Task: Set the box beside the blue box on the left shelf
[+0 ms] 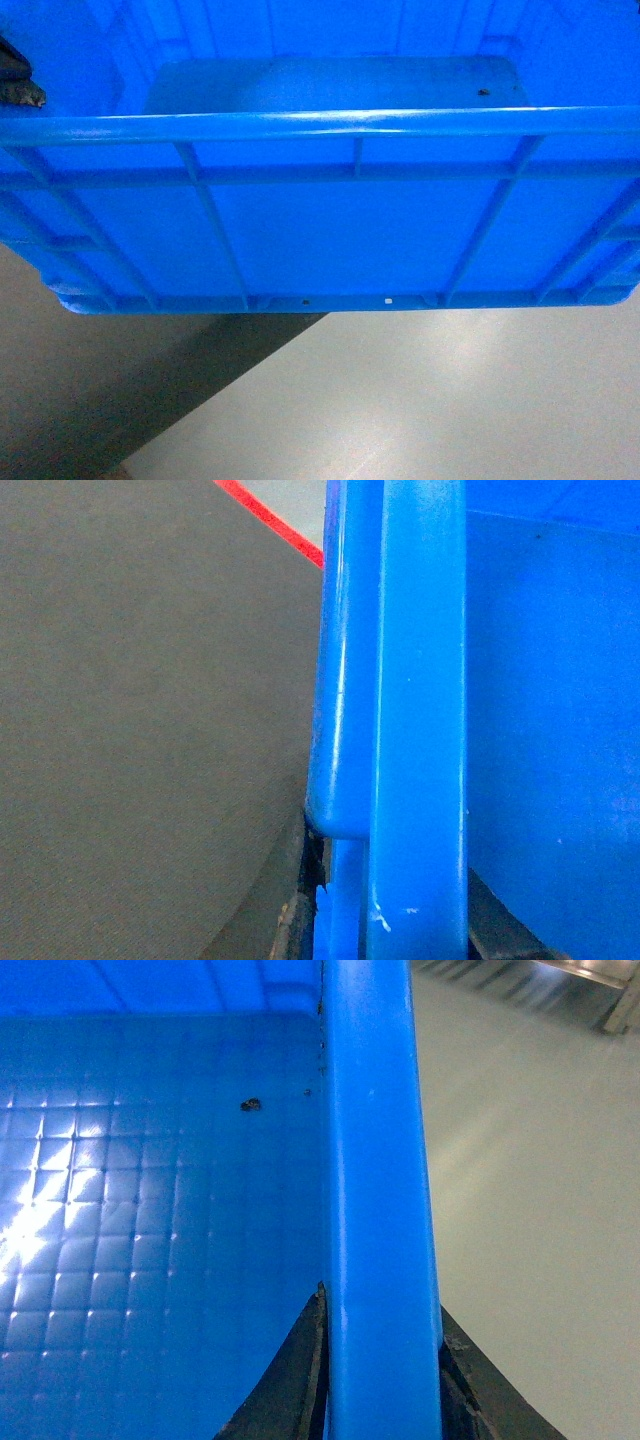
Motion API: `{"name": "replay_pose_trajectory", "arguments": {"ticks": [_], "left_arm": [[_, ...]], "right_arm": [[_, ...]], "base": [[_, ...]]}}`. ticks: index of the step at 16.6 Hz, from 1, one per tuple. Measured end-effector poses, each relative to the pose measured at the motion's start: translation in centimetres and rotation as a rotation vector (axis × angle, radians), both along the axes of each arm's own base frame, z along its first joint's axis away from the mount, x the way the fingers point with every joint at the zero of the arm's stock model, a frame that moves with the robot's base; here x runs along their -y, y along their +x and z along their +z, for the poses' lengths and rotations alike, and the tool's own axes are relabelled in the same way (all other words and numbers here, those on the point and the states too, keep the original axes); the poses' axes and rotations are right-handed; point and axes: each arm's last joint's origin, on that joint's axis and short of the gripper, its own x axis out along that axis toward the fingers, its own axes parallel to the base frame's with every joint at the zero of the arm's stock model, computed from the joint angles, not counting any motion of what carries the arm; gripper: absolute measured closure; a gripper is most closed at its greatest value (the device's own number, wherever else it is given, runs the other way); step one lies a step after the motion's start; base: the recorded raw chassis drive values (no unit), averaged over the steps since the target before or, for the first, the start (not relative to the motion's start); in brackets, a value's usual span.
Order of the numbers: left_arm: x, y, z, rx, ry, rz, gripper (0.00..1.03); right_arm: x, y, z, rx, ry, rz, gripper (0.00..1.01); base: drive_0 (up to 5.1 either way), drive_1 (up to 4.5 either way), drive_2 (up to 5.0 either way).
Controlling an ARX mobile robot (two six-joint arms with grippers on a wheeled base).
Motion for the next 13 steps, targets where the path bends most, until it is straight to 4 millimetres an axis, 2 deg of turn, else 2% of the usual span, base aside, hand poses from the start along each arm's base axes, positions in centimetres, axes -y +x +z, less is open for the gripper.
{"name": "replay_pose_trajectory", "arguments": {"ticks": [13], "left_arm": [[0.00, 0.00, 0.00, 0.000, 0.000, 0.000, 0.86]], "right_arm": [[0.00, 0.00, 0.00, 0.000, 0.000, 0.000, 0.81]], "base": [[-1.6, -1.60, -1.6]]}}
